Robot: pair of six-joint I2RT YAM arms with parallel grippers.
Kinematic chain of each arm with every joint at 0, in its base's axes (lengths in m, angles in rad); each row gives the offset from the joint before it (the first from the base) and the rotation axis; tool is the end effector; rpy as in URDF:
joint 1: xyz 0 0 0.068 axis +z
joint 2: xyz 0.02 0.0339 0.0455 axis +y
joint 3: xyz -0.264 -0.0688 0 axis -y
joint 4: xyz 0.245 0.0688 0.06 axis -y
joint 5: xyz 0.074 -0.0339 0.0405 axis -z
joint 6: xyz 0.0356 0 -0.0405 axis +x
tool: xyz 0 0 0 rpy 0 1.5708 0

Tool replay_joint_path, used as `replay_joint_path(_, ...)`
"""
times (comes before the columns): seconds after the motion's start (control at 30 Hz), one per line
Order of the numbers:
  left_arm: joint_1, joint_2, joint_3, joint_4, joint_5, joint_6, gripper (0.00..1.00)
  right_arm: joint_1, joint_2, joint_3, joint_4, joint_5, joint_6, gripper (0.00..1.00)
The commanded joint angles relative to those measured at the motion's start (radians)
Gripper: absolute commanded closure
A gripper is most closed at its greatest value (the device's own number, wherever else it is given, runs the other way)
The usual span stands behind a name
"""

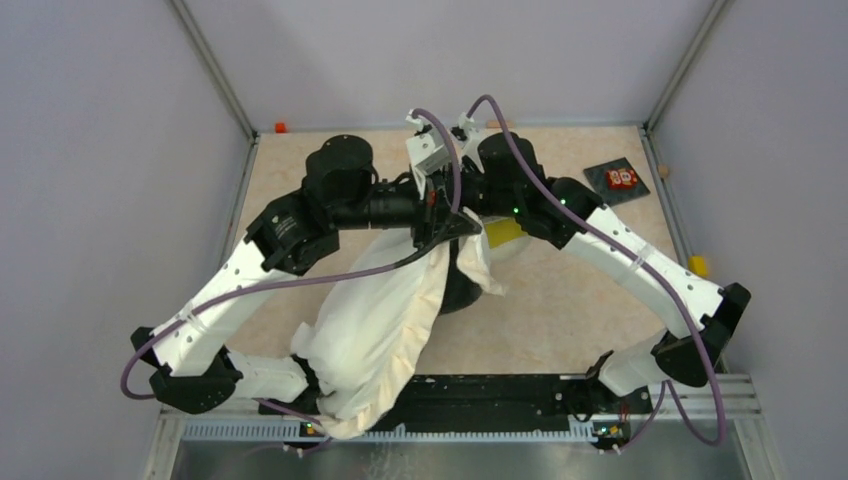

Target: Put the pillow into the pillowcase

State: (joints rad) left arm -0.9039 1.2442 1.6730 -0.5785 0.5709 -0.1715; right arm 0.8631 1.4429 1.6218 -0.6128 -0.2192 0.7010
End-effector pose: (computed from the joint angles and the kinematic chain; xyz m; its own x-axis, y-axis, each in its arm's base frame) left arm 0.1308 -0.1973 0.5045 -0.2601 0.0983 -0.9606 0.9614 0.1191 -0.2482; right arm 0.1992 0.2447 0.4323 -0.7700 0.0684 -0.6344 -0.4885 0.5764 0.6551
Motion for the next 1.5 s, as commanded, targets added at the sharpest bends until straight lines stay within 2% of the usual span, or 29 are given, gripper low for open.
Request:
replay_joint_path(0.0,0.043,0.056,0.119,0.143,-0.208,-0.016,1.0,0.015,-0.083,-0.042,0.124,0.022,0.09,1.0)
replay_joint_path(0.1,0.161,0.081,0.132,0.142,-0.249,-0.106,1.0,0.023,-0.11,-0.081,0.112,0.058,0.086,1.0)
replay_joint_path(0.2,0.33,0.095,0.096,0.141,-0.22,-0.222,1.0,0.024,-0.131,-0.113,0.085,0.108,0.072,1.0)
replay_joint_path(0.33,0.484,0.196,0.087,0.11,-0.141,-0.27,1.0,0.022,-0.108,-0.074,0.012,0.226,0.024,1.0)
replay_joint_path(0.53,0.619,0.354,0.092,0.133,-0.038,-0.315,1.0,-0.009,0.051,0.085,-0.061,0.231,-0.039,1.0)
replay_joint_path(0.63,0.641,0.466,0.147,0.115,0.005,-0.298,1.0,-0.067,0.12,0.096,-0.043,0.168,-0.041,1.0)
replay_joint_path(0.73,0.64,0.537,0.157,0.172,0.07,-0.303,0.97,-0.143,0.167,0.073,-0.022,0.168,-0.053,1.0)
replay_joint_path(0.87,0.618,0.578,0.167,0.261,0.067,-0.317,0.79,-0.256,0.229,-0.006,0.04,0.136,-0.061,1.0)
replay_joint_path(1.03,0.542,0.58,0.252,0.267,-0.025,-0.27,0.28,-0.362,0.298,-0.079,0.137,0.096,-0.087,1.0)
replay_joint_path(1.13,0.491,0.557,0.285,0.223,-0.131,-0.23,0.1,-0.413,0.35,-0.066,0.14,0.104,-0.103,1.0)
replay_joint_path(1.2,0.465,0.524,0.264,0.195,-0.21,-0.212,0.03,-0.454,0.381,-0.061,0.146,0.089,-0.106,0.99)
replay_joint_path(1.23,0.45,0.498,0.23,0.183,-0.263,-0.21,0.01,-0.471,0.393,-0.057,0.147,0.087,-0.113,0.92)
replay_joint_path(1.33,0.422,0.407,0.083,0.175,-0.395,-0.223,0.02,-0.508,0.414,-0.026,0.125,0.13,-0.154,0.58)
replay_joint_path(1.37,0.41,0.371,0.027,0.176,-0.432,-0.224,0.02,-0.513,0.419,-0.008,0.109,0.151,-0.169,0.5)
replay_joint_path(1.4,0.395,0.339,-0.034,0.186,-0.473,-0.224,0.02,-0.519,0.423,0.009,0.093,0.173,-0.183,0.43)
replay_joint_path(1.47,0.368,0.288,-0.145,0.201,-0.504,-0.227,0.03,-0.523,0.432,0.056,0.049,0.252,-0.212,0.36)
